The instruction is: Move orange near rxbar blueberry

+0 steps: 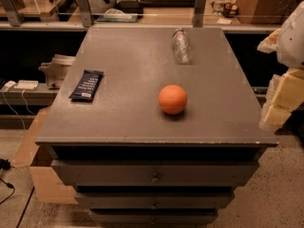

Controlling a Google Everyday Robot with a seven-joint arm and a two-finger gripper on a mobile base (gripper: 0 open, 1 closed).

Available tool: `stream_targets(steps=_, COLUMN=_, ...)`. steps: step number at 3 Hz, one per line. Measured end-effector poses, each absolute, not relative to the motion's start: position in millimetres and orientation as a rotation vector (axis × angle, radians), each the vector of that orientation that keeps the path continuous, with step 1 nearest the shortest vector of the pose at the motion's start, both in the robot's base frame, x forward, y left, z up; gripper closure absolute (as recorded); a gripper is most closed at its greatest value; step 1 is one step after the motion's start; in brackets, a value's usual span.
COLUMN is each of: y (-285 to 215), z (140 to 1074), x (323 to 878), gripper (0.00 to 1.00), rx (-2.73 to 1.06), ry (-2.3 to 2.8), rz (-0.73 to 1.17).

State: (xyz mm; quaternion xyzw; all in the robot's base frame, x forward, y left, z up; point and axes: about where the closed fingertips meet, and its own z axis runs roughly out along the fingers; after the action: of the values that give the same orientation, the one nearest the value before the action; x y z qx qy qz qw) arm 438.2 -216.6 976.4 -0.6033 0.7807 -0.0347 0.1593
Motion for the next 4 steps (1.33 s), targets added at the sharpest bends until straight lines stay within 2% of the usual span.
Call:
stream_targets(steps=2, y=-202.8, z=972.6, x=450.1, gripper=0.0, rx=-1.71, ry=2.176, rz=-0.029)
stream_targets(steps=4, y=-119.6, z=943.0, x=491.2, gripper=0.0, rx=-1.693, ry=1.972, rz=0.239)
